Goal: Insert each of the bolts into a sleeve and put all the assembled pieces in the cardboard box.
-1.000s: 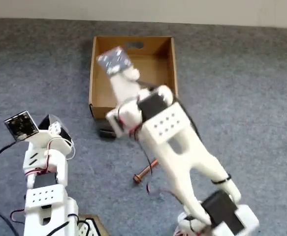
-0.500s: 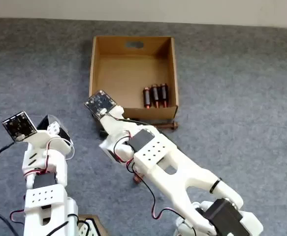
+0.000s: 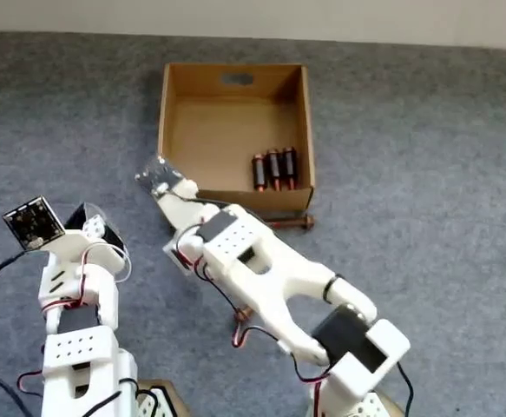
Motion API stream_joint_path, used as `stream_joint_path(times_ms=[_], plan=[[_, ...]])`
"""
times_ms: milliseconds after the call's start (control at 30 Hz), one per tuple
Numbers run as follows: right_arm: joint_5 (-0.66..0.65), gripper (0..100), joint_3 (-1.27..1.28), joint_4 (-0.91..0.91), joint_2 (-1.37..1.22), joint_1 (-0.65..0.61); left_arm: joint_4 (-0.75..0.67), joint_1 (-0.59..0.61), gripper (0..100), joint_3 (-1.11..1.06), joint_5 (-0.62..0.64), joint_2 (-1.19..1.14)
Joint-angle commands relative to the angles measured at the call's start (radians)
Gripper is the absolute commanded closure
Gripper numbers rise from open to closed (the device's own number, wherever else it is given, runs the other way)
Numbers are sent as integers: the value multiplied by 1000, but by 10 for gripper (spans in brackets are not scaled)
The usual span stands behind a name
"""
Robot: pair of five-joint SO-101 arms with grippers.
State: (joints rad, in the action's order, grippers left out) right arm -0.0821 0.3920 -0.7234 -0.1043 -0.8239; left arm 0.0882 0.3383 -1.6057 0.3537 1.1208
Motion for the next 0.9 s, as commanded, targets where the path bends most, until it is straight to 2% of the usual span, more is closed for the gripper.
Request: stream_joint_path(times_ms=[0, 500, 567, 667, 867], plan=[[-11, 789, -79, 18, -21, -4, -20, 5, 986, 45, 3, 13], [-11, 793, -206, 10, -242, -1, -20, 5, 986, 47, 3, 13], [-11, 844, -211, -24, -246, -2, -20, 5, 986, 48, 3, 13], [-11, 998, -214, -53, -236, -4, -20, 5, 986, 48, 3, 13], [-6, 992, -186, -156, -97, 1, -20, 4, 986, 48, 3, 13]])
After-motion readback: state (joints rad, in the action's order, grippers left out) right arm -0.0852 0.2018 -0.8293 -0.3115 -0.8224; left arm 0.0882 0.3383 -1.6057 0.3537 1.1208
